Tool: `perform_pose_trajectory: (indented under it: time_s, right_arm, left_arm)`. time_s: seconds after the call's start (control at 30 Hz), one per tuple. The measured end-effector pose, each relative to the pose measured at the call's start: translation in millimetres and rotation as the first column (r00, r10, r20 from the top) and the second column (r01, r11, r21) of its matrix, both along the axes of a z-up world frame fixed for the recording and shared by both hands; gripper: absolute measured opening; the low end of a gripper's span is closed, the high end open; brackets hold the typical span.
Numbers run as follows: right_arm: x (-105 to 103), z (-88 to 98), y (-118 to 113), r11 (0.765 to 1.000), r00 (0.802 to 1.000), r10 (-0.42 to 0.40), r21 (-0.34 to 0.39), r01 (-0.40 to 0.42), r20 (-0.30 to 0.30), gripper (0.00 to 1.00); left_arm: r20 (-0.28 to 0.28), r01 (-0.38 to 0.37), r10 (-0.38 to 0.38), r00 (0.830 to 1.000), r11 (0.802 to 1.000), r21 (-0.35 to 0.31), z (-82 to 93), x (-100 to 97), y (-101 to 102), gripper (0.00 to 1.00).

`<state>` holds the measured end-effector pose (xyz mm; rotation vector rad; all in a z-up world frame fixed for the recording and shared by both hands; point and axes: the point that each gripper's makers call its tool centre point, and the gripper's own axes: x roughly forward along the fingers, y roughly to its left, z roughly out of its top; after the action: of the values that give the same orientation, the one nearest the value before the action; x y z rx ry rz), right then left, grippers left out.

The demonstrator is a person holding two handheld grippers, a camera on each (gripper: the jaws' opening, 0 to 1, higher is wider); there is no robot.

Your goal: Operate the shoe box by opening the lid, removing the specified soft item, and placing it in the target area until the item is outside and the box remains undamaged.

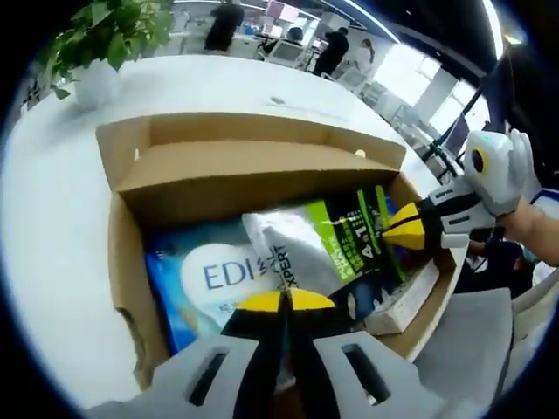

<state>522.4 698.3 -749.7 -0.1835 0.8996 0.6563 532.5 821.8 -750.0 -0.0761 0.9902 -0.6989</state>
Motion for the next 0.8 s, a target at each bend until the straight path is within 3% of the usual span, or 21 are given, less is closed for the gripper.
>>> perform_pose_trajectory:
  time_s: [0.8]
  right_arm:
    - [-0.9,41.4,-6.7,0.991,0.995,-0.086,0.111,0.081,0.046,0.00]
  left_arm:
    - [0.085,-0.014,0.015,0.996,1.000,-0.005,37.2,5.3,-3.2,0.00]
